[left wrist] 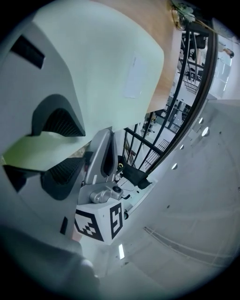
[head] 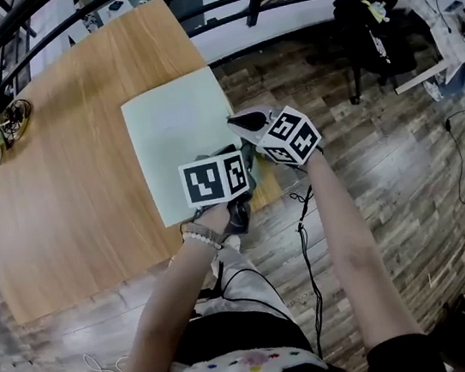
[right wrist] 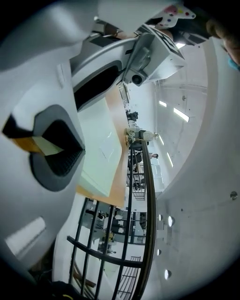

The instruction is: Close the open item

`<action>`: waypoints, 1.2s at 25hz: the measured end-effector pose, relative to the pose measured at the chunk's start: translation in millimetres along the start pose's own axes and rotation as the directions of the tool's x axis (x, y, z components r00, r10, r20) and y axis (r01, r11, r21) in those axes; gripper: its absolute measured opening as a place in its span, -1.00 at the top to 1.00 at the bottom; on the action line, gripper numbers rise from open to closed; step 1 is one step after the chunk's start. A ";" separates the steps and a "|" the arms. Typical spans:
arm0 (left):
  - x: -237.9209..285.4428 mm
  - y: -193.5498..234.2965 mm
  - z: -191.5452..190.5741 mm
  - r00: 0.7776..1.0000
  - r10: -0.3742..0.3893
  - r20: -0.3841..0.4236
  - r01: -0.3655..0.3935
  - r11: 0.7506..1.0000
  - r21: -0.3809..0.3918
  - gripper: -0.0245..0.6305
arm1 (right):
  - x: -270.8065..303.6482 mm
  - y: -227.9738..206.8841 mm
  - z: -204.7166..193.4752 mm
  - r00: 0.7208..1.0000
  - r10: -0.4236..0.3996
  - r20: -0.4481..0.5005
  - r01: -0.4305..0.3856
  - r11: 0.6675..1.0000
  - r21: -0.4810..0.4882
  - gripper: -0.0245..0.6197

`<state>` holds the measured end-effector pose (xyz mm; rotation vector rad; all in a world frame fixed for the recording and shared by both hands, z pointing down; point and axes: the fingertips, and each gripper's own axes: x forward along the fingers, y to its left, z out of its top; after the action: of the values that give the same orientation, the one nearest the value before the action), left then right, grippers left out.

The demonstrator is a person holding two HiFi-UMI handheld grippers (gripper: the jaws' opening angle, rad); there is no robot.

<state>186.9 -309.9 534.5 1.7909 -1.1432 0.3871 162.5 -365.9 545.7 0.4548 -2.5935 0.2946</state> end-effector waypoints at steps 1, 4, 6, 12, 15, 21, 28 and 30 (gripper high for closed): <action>-0.9 -3.2 -1.3 1.000 -0.015 -0.007 0.015 1.000 0.014 0.47 | 0.6 0.4 -0.8 1.000 0.003 -0.005 -0.003 1.000 -0.009 0.90; -8.5 -8.1 -7.6 0.998 -0.065 -0.018 0.065 0.998 -0.004 0.51 | 1.4 -1.0 -1.4 1.000 0.001 -0.016 -0.001 1.000 -0.014 0.90; -18.3 -0.9 -11.8 0.999 -0.048 -0.001 0.048 0.999 0.012 0.53 | 1.3 -1.4 -0.9 1.000 -0.004 -0.008 0.004 1.000 -0.002 0.90; -50.3 9.8 -9.3 0.995 -0.053 0.087 0.043 0.993 0.111 0.68 | 2.5 -1.9 -0.1 0.998 -0.048 0.035 0.047 0.998 0.029 0.90; -67.0 12.9 -2.3 0.985 -0.079 0.152 0.064 0.993 0.100 0.76 | 2.0 -0.5 0.2 0.998 -0.065 0.021 0.065 0.998 0.020 0.90; -107.3 18.0 17.4 0.957 -0.137 0.257 0.101 0.984 0.147 0.85 | -14.4 7.2 28.1 0.988 -0.118 0.100 0.112 0.992 0.060 0.90; -164.4 14.2 43.5 0.909 -0.239 0.342 0.123 0.936 0.329 0.89 | -41.5 32.4 66.8 0.950 -0.265 0.168 0.266 0.964 0.014 0.90; -180.5 12.0 47.5 0.894 -0.272 0.356 0.132 0.920 0.369 0.90 | -49.3 46.7 76.2 0.939 -0.292 0.183 0.298 0.955 -0.003 0.90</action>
<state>74.2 -254.8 395.8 2.3505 -1.1984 0.0857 153.5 -331.7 450.0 0.8856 -2.6487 0.1130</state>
